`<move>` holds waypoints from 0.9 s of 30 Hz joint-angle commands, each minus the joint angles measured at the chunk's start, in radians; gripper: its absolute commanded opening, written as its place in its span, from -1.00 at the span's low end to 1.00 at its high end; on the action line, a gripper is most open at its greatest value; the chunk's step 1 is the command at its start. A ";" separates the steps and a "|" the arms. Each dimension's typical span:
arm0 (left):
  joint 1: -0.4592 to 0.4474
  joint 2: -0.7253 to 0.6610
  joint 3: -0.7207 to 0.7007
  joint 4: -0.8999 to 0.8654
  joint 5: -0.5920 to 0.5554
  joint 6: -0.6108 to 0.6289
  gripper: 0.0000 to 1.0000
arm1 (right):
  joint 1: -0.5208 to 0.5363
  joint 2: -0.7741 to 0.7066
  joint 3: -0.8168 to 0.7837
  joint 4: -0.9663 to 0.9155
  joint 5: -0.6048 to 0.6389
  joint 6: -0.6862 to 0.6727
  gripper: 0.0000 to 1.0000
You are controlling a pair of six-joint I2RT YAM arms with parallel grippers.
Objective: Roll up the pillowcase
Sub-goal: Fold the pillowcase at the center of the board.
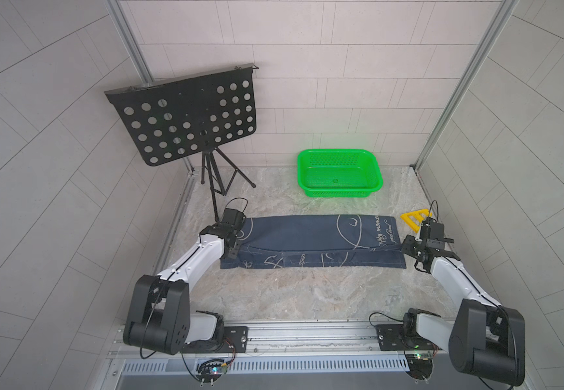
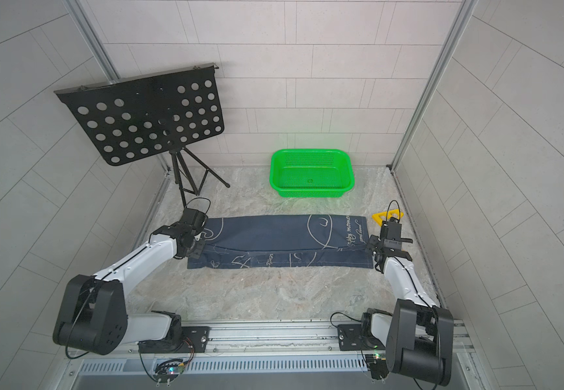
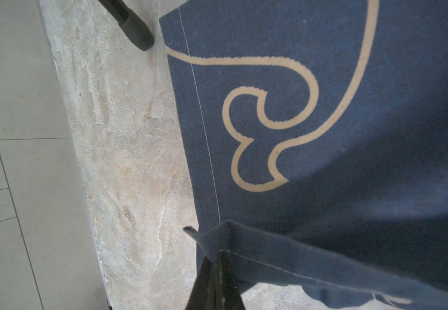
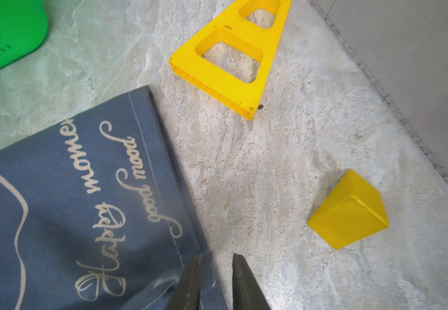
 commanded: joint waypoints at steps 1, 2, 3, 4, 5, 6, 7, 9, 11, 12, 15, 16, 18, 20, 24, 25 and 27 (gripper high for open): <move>-0.009 -0.021 -0.005 0.005 -0.043 0.036 -0.73 | 0.015 -0.040 0.035 -0.066 0.080 -0.015 -0.49; -0.012 -0.021 -0.002 -0.002 -0.046 0.036 -0.71 | 0.018 -0.046 0.042 -0.079 0.095 -0.017 -0.49; -0.014 -0.022 0.000 -0.007 -0.051 0.036 -0.66 | 0.021 -0.055 0.053 -0.099 0.110 -0.016 -0.49; -0.017 -0.028 0.000 -0.011 -0.058 0.037 -0.53 | 0.024 -0.062 0.059 -0.111 0.114 -0.019 -0.47; -0.018 -0.035 0.002 -0.014 -0.063 0.038 -0.40 | 0.028 -0.068 0.065 -0.121 0.121 -0.016 -0.45; -0.020 -0.044 0.005 -0.022 -0.066 0.039 -0.35 | 0.033 -0.076 0.071 -0.127 0.122 -0.020 -0.43; -0.019 -0.052 0.009 -0.032 -0.065 0.040 -0.34 | 0.038 -0.083 0.076 -0.128 0.115 -0.027 -0.41; -0.020 -0.072 0.014 -0.045 -0.069 0.041 -0.32 | 0.045 -0.082 0.090 -0.141 0.095 -0.040 -0.38; -0.020 -0.095 0.015 -0.055 -0.080 0.044 -0.26 | 0.059 -0.078 0.122 -0.163 0.063 -0.042 -0.33; -0.020 -0.107 0.015 -0.062 -0.093 0.044 -0.24 | 0.071 -0.077 0.129 -0.177 0.039 -0.036 -0.30; -0.020 -0.136 0.035 -0.099 -0.133 0.021 -0.20 | 0.130 -0.074 0.145 -0.234 -0.002 0.003 -0.20; -0.020 -0.143 0.047 -0.120 -0.137 0.022 -0.20 | 0.157 -0.075 0.145 -0.261 -0.004 0.025 -0.16; -0.020 -0.158 0.067 -0.154 -0.137 0.018 -0.14 | 0.202 -0.083 0.137 -0.297 -0.005 0.075 -0.10; -0.020 -0.173 0.079 -0.178 -0.154 0.015 -0.03 | 0.246 -0.093 0.125 -0.330 0.007 0.128 -0.05; -0.020 -0.197 0.130 -0.239 -0.164 0.003 0.21 | 0.276 -0.150 0.087 -0.366 0.023 0.277 0.10; -0.020 -0.196 0.157 -0.261 -0.177 -0.005 0.29 | 0.276 -0.165 0.048 -0.370 0.025 0.310 0.12; -0.020 -0.189 0.215 -0.294 -0.200 -0.049 0.42 | 0.276 -0.183 0.021 -0.378 0.056 0.360 0.19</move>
